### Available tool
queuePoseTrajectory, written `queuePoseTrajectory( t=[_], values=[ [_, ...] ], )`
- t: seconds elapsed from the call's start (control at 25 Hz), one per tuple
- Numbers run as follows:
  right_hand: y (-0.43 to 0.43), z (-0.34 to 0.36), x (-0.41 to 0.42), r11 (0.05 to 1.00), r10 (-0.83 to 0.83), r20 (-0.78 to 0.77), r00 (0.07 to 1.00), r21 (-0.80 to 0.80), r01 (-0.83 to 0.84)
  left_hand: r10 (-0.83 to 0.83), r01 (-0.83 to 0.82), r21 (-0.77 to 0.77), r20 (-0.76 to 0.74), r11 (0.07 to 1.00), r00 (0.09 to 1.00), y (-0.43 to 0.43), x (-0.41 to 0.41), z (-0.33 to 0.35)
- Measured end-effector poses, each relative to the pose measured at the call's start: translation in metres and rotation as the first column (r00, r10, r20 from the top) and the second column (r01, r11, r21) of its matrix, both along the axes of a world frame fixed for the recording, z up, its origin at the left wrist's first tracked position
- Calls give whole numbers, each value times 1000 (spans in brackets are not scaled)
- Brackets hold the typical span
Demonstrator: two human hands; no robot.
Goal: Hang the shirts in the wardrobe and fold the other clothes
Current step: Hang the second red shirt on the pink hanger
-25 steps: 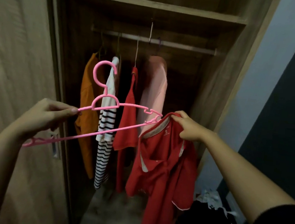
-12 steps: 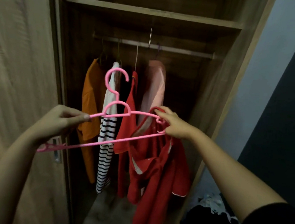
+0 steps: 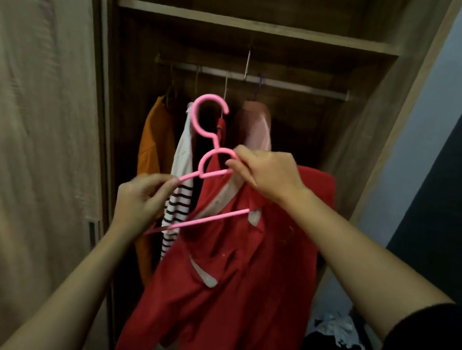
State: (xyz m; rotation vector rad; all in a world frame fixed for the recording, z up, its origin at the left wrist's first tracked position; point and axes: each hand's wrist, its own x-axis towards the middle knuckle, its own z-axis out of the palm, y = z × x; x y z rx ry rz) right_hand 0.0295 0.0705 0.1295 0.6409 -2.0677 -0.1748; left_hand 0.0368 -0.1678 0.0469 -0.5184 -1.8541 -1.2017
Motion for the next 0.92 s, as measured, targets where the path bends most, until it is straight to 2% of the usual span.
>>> queuePoseTrajectory(
  t=[0.04,0.08,0.12,0.16,0.2,0.28,0.32,0.36,0.4,0.44,0.48,0.6,0.68,0.76,0.84,0.88,0.92],
  values=[
    [0,0,-3,999,-11,-13,1000,-39,11,227,-227,14,-129,974,965,5,-1,-5],
    [-2,1,-4,997,-24,-7,1000,-76,24,371,-365,65,-168,929,913,13,1,-16],
    [-3,3,-4,994,-27,-10,1000,-111,26,436,-431,68,-173,900,883,25,6,-33],
    [-4,5,-3,989,-26,4,1000,-149,26,447,-451,0,-131,893,885,39,11,-53],
    [-5,7,-2,984,-21,19,1000,-179,24,416,-414,-131,-13,901,909,52,12,-76],
    [-6,15,1,979,7,42,999,-204,1,297,-177,-331,356,927,886,64,6,-105],
    [-3,20,2,979,40,60,997,-201,-27,154,8,-306,500,952,852,59,-3,-111],
    [3,22,2,979,88,87,992,-192,-70,-48,177,-174,569,969,821,48,-12,-108],
    [13,23,3,977,138,129,982,-183,-113,-218,279,-12,595,960,773,33,-22,-101],
    [24,20,3,974,178,157,971,-167,-151,-268,289,67,611,955,745,14,-29,-90],
    [34,14,4,975,195,186,963,-144,-170,-227,254,52,640,966,734,-5,-38,-79],
    [51,-11,3,980,192,245,950,-104,-172,13,126,-142,712,982,702,-45,-60,-51],
    [50,-24,2,981,183,261,948,-109,-160,78,53,-164,696,985,714,-50,-58,-38],
    [42,-34,1,994,111,230,967,-18,-109,240,-140,-210,593,968,769,-43,-50,-27],
    [26,-43,-1,998,-34,109,993,47,29,443,-370,-255,373,894,815,-27,-33,-14],
    [13,-44,-1,993,-106,124,987,-33,111,498,-445,-251,219,860,839,-13,-22,-9],
    [2,-42,-3,971,-148,176,973,-159,176,470,-444,-240,57,863,881,3,-11,-4]
  ],
)
